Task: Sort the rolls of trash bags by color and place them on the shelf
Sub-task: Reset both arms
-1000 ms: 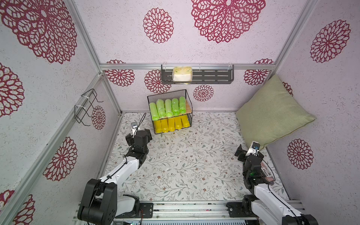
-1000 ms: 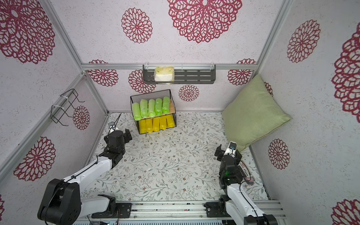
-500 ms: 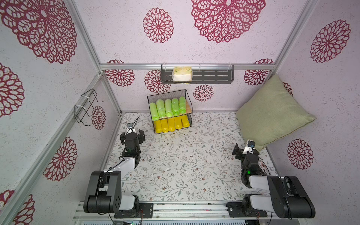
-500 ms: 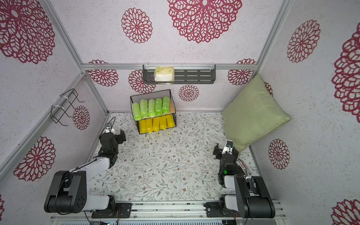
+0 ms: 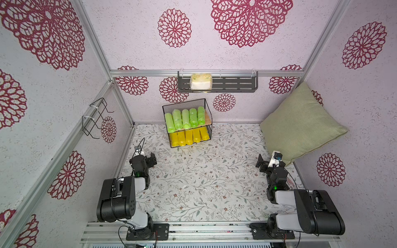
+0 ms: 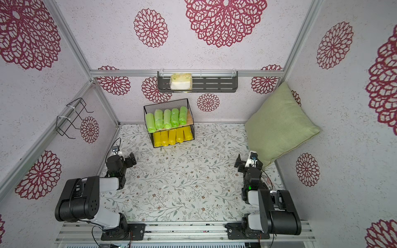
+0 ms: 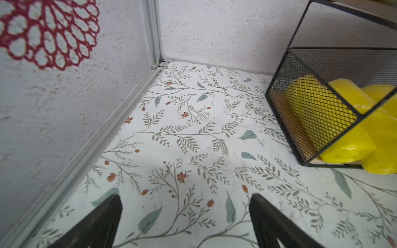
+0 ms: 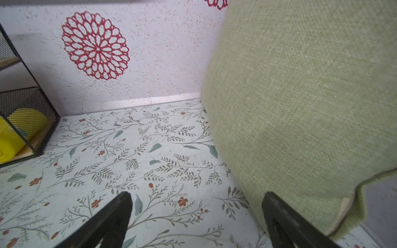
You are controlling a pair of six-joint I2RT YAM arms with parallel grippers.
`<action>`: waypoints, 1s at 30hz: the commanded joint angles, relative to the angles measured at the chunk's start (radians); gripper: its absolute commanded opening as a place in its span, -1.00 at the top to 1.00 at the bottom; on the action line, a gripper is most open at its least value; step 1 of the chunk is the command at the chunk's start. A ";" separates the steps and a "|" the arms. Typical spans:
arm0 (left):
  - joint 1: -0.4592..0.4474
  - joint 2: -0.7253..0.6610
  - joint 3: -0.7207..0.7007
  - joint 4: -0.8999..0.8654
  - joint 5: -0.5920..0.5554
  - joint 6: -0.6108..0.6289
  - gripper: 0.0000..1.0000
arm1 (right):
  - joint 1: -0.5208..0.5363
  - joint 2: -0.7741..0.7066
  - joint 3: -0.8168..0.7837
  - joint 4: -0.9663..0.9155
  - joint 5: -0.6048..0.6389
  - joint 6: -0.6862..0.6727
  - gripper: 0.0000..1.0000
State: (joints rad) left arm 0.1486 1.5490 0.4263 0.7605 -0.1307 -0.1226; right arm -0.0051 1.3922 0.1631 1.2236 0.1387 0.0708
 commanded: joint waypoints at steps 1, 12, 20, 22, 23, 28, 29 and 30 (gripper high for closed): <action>0.002 0.003 0.000 0.108 0.062 -0.006 -0.95 | 0.002 0.084 -0.030 0.206 -0.075 -0.018 -0.98; -0.002 0.000 0.003 0.097 0.046 -0.008 -0.95 | 0.068 0.142 0.030 0.148 0.003 -0.075 -0.99; -0.003 0.000 0.002 0.099 0.043 -0.006 -0.95 | 0.089 0.143 0.008 0.193 -0.025 -0.115 -0.99; -0.004 0.000 0.002 0.098 0.042 -0.007 -0.95 | 0.089 0.143 0.012 0.185 -0.028 -0.115 -0.99; -0.004 0.000 0.003 0.098 0.042 -0.007 -0.95 | 0.089 0.144 0.013 0.184 -0.028 -0.115 -0.99; -0.004 0.000 0.003 0.097 0.041 -0.006 -0.95 | 0.089 0.145 0.020 0.170 -0.033 -0.117 -0.99; -0.004 0.001 0.003 0.096 0.040 -0.006 -0.95 | 0.089 0.144 0.021 0.170 -0.032 -0.117 -0.99; -0.004 0.002 0.003 0.096 0.041 -0.006 -0.95 | 0.089 0.145 0.021 0.170 -0.032 -0.118 -0.99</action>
State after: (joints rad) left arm 0.1486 1.5490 0.4263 0.8268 -0.0914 -0.1253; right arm 0.0795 1.5429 0.1761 1.3708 0.1005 -0.0280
